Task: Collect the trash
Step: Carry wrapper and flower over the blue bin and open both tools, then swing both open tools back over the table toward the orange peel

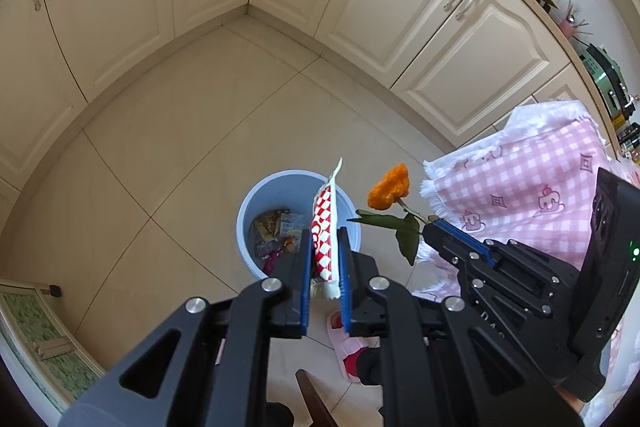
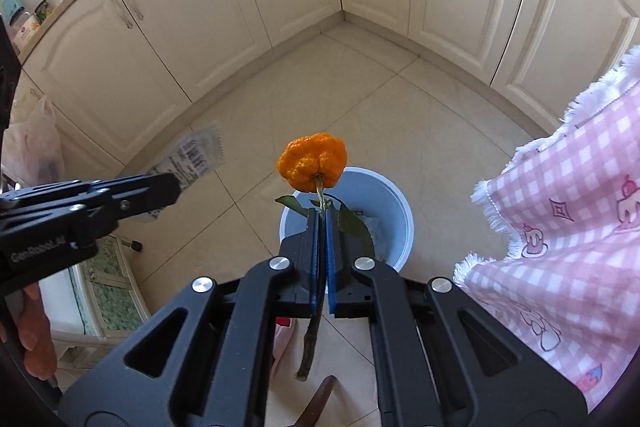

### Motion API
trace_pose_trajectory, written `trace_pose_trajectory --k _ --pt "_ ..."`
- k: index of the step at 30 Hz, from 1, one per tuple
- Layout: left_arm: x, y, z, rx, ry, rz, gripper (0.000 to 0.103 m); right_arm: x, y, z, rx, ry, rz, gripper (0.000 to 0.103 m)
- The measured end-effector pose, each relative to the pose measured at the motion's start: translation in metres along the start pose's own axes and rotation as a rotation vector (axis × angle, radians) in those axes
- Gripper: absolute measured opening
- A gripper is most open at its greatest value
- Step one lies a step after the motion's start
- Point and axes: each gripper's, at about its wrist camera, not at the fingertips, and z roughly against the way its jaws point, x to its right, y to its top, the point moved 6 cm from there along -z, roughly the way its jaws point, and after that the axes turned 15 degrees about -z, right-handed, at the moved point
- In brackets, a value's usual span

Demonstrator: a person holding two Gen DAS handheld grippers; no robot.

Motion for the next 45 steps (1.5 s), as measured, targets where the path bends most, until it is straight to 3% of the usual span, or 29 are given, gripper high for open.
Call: trace_pose_trajectory --k 10,13,19,21,30,39,40,41,43,45 --pt "-0.020 0.004 -0.017 -0.021 -0.001 0.045 0.011 0.002 0.020 -0.028 0.005 -0.028 -0.015 0.006" --pt "-0.019 0.005 -0.020 -0.026 -0.001 0.041 0.011 0.007 0.021 -0.028 0.010 -0.029 -0.034 0.025" --pt "-0.013 0.002 -0.030 -0.046 -0.013 0.033 0.011 0.021 0.018 -0.014 0.033 -0.062 -0.048 0.033" --pt "-0.009 0.003 -0.034 -0.055 -0.020 0.024 0.011 0.024 0.017 -0.004 0.054 -0.059 -0.057 0.045" --pt "0.017 0.011 -0.053 -0.091 -0.052 -0.014 0.011 0.042 0.019 0.029 0.135 -0.093 -0.076 0.046" --pt "0.046 0.045 -0.053 -0.057 -0.080 -0.052 0.012 0.057 0.027 0.070 0.274 -0.072 -0.116 0.047" --pt "0.048 0.048 -0.052 -0.048 -0.082 -0.051 0.017 0.058 0.028 0.078 0.298 -0.072 -0.118 0.048" --pt "0.049 0.050 -0.051 -0.041 -0.084 -0.047 0.031 0.058 0.028 0.083 0.315 -0.074 -0.117 0.049" --pt "0.051 0.054 -0.044 -0.011 -0.074 -0.025 0.048 0.056 0.030 0.090 0.336 -0.076 -0.115 0.049" --pt "0.054 0.056 -0.036 0.010 -0.083 -0.015 0.050 0.058 0.028 0.097 0.345 -0.075 -0.116 0.049"
